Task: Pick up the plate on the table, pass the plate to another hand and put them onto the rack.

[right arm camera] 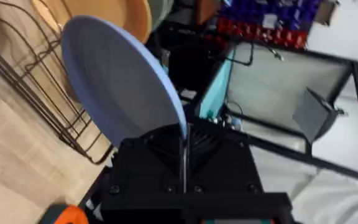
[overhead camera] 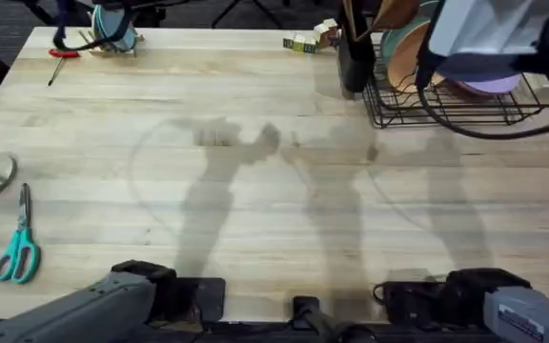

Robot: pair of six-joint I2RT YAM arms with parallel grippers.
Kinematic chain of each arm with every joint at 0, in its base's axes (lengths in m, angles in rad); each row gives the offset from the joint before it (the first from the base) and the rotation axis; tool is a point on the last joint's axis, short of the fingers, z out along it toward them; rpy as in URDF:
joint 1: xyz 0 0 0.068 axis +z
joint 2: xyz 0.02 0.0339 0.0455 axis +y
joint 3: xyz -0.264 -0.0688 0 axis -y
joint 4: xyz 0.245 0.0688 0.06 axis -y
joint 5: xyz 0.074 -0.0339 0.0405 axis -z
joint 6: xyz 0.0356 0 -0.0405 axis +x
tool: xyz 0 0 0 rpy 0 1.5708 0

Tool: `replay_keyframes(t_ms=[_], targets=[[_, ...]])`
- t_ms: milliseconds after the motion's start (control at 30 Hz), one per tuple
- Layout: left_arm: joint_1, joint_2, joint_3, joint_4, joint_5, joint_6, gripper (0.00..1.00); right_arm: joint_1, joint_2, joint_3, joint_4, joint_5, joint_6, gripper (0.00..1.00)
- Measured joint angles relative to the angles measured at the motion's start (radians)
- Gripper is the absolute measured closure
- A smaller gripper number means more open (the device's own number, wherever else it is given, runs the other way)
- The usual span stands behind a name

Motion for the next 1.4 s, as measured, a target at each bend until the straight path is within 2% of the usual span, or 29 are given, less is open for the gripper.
replay_keyframes(t_ms=[300,533,1067,1333,1367,1400], targets=[[0.0,0.0,0.0,-0.005,0.0,0.0,0.007,-0.085,0.138,0.0,0.149,-0.159,-0.038,0.971],[0.0,0.0,0.0,-0.005,0.0,0.0,0.008,-0.112,0.22,0.0,0.17,-0.252,-0.06,0.971],[0.0,0.0,0.0,-0.005,0.0,0.0,0.007,-0.117,0.402,0.0,0.214,-0.28,-0.115,0.971],[0.0,0.0,0.0,-0.005,0.0,0.0,0.006,-0.117,0.428,0.002,0.226,-0.282,-0.116,0.971],[0.0,0.0,0.0,-0.005,0.0,0.0,0.006,-0.117,0.428,0.002,0.226,-0.283,-0.114,0.962],[0.0,0.0,0.0,-0.005,0.0,0.0,0.006,-0.117,0.428,0.002,0.226,-0.283,-0.113,0.897]])
